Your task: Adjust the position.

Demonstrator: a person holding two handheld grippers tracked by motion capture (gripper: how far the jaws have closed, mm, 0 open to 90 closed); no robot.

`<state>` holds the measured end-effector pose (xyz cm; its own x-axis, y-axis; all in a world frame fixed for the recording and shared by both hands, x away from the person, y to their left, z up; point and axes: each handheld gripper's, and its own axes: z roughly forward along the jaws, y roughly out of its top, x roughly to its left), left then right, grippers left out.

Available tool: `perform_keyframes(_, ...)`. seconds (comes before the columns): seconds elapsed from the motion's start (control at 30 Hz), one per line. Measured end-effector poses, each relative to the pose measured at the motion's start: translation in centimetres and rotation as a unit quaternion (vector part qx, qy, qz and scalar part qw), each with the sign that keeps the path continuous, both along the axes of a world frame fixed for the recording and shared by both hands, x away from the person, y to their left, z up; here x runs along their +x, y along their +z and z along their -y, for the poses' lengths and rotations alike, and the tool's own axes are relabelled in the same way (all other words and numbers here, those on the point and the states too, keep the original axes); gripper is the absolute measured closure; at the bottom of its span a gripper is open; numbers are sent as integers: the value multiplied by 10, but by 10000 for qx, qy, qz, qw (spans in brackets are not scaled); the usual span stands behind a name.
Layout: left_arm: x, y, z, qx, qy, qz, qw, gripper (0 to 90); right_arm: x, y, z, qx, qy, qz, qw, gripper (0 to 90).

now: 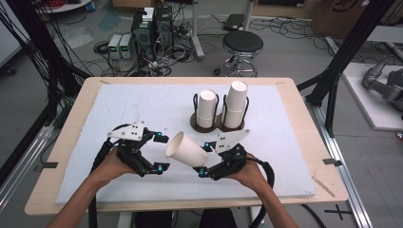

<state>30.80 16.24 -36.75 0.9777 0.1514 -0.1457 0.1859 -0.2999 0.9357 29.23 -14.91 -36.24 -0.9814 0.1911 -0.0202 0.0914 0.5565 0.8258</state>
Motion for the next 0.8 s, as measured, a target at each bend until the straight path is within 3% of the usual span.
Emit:
perform_keyframes(0.37, -1, -6, 5, -339, -12, -87, 9994, 65, -3, -12, 1, 503, 25, -101, 9987, 363)
perform_keyframes(0.8, 0, -7, 19, -540, -104, -127, 9984, 65, -6, -19, 0, 757, 70, -138, 9970, 364)
